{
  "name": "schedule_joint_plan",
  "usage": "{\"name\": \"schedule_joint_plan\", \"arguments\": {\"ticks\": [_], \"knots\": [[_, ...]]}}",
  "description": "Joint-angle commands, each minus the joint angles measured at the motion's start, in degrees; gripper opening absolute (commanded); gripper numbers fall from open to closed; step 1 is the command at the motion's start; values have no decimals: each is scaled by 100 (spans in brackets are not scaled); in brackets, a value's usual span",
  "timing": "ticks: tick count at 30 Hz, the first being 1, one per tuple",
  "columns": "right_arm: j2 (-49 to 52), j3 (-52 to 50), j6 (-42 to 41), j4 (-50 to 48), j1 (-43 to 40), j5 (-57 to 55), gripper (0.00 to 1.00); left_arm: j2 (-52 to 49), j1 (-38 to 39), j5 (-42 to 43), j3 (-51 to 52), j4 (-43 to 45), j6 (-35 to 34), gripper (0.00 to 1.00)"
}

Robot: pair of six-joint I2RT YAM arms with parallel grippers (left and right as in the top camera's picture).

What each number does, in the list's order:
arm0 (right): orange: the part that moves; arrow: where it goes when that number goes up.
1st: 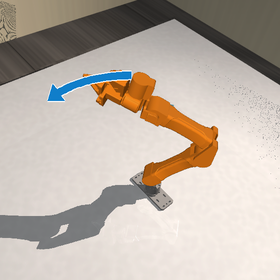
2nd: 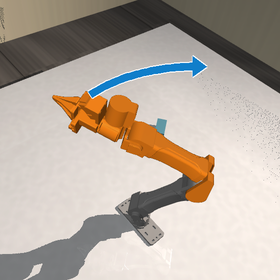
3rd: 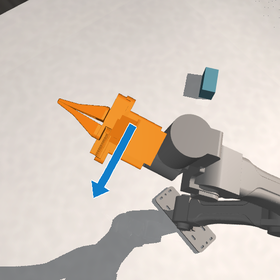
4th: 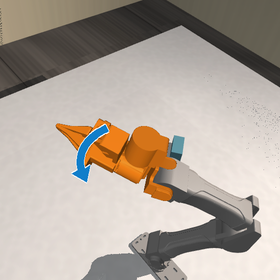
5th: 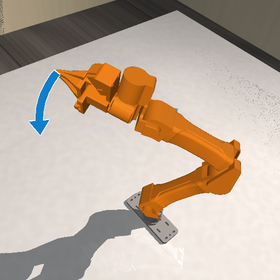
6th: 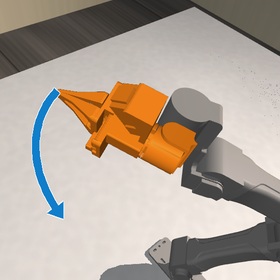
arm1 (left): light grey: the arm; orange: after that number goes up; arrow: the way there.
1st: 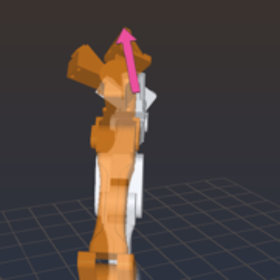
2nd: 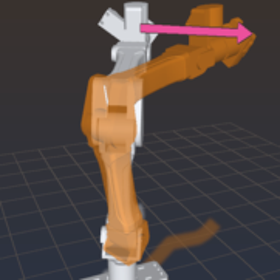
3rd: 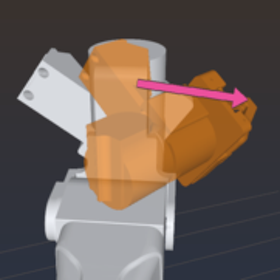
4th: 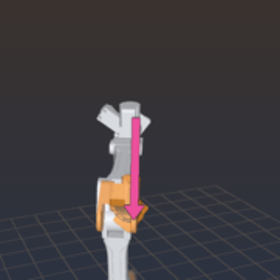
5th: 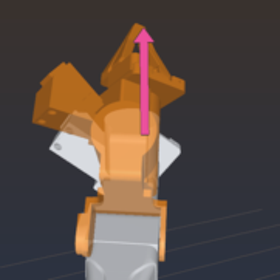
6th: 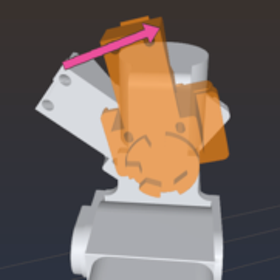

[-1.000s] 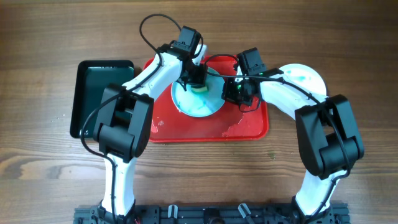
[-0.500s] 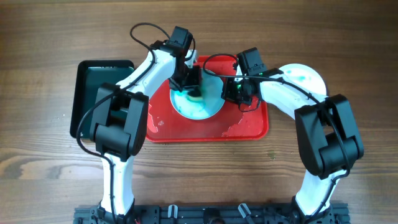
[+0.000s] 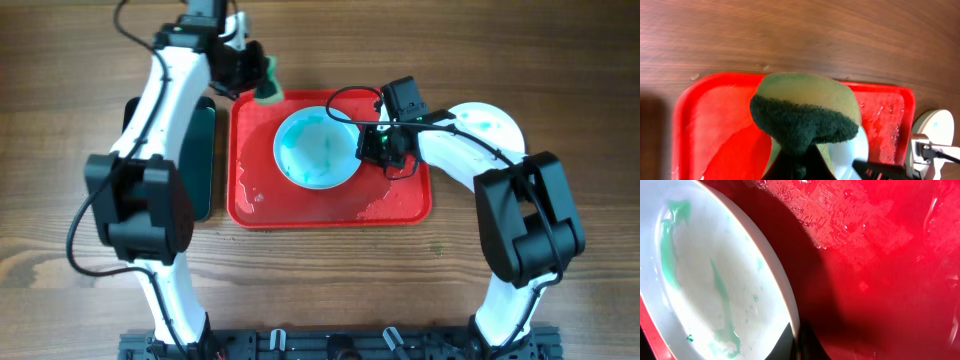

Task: Clean dirty plates on tray and stack at the side

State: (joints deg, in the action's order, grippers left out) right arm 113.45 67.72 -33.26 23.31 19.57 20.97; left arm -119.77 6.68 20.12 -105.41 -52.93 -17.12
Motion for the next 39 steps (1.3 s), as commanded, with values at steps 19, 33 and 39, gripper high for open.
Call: {"name": "schedule_joint_plan", "arguments": {"ticks": [19,33,39], "knots": [[-2581,-57,627,2723,2341,-9630,4,90,490,-584,-57,-520,-138,4],[-2396,-68,-94,1475,2000,-5110,4,90,616,-955,-57,-474,-136,4],[-1373,-68,-295,1193,1259,-2815,4,90,557,-953,-57,-479,-136,4]]}}
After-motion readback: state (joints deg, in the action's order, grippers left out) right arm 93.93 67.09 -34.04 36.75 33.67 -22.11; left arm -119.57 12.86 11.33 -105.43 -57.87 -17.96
